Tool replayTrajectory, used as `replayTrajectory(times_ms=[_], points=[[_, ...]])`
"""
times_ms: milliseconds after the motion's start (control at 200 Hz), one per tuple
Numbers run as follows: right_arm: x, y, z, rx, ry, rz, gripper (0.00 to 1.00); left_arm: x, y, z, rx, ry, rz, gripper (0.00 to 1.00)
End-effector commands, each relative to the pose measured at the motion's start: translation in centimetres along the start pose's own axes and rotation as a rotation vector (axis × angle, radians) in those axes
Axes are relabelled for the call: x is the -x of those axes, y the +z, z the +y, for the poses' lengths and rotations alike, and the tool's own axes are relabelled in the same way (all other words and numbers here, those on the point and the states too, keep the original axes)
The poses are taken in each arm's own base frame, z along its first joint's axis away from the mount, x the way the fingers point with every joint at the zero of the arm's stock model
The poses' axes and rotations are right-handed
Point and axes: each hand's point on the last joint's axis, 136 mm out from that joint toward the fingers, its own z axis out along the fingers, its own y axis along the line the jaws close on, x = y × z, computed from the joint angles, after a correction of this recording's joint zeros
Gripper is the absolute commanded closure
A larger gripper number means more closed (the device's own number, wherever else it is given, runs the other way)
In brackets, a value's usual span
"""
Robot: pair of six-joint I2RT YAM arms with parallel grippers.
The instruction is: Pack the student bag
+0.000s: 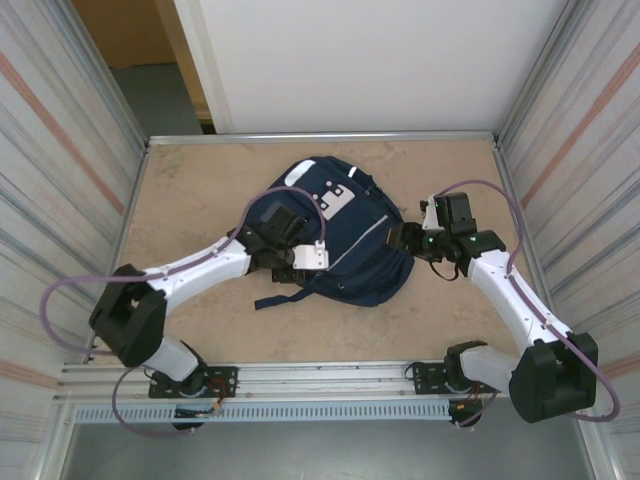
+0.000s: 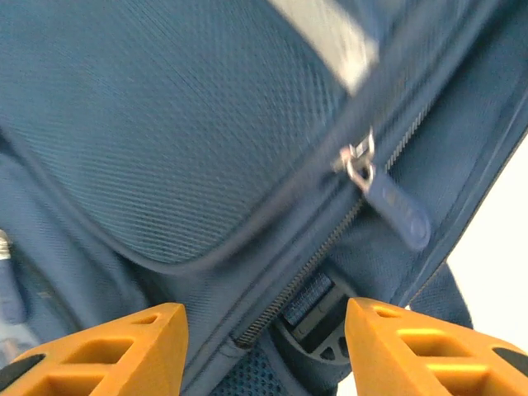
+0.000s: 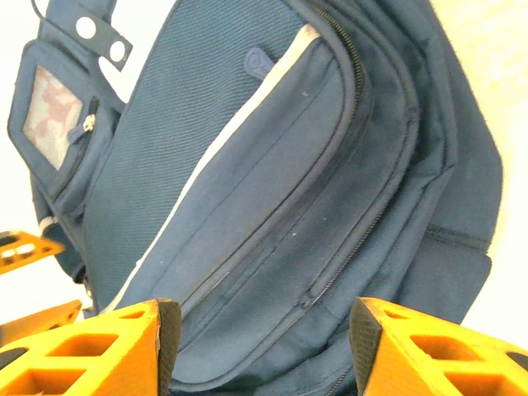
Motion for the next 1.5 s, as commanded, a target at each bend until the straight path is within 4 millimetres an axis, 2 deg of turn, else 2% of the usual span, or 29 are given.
replayTrajectory(times_ms=[0,110,215,356,521,697,817,947,987,1077,1158,1293,1363,1498], points=[[-1.1,0.3,0.2,0.048,-0.025,0.039,0.43,0.6,-0.4,2.4,0.071,0.145,0.0,0.46],[-1.6,0.6,-0.1,0.047,-0.025,0.051,0.43,2.3,0.6,3.9,0.169,0.181,-0.093,0.46],[-1.8,0.7,-0.3,0.046,-0.031,0.056,0.42,3.5,1.4,3.5,0.164,0.214,-0.161,0.46],[-2.1,0.8,-0.5,0.043,-0.035,0.062,0.42,4.8,1.5,3.1,0.172,0.23,-0.261,0.46],[-2.1,0.8,-1.0,0.037,-0.038,0.061,0.42,4.2,3.8,2.4,0.14,0.309,-0.243,0.46],[-2.0,0.7,-1.1,0.042,-0.031,0.055,0.42,5.0,5.5,1.5,0.127,0.38,-0.296,0.46],[-2.0,0.8,-1.0,0.048,-0.02,0.057,0.42,4.3,7.4,1.2,0.117,0.434,-0.248,0.47],[-2.2,0.9,-1.0,0.053,-0.004,0.06,0.42,3.9,8.0,0.5,0.072,0.474,-0.211,0.48],[-2.2,0.9,-1.0,0.054,0.003,0.06,0.42,4.0,7.9,0.8,0.074,0.453,-0.198,0.54],[-2.2,1.0,-1.0,0.058,0.016,0.059,0.41,5.0,6.5,1.9,0.105,0.379,-0.232,0.85],[-2.3,1.2,-1.0,0.064,0.029,0.065,0.41,6.2,5.0,2.8,0.145,0.335,-0.285,1.0],[-2.4,1.4,-0.8,0.077,0.042,0.075,0.41,7.8,2.0,3.9,0.161,0.2,-0.377,1.0],[-2.6,1.5,-0.4,0.096,0.046,0.086,0.42,8.4,0.4,3.9,0.124,0.127,-0.435,1.0],[-3.2,0.6,2.4,0.174,-0.018,0.078,0.43,10.2,-3.1,4.6,-0.048,-0.138,-0.56,1.0]])
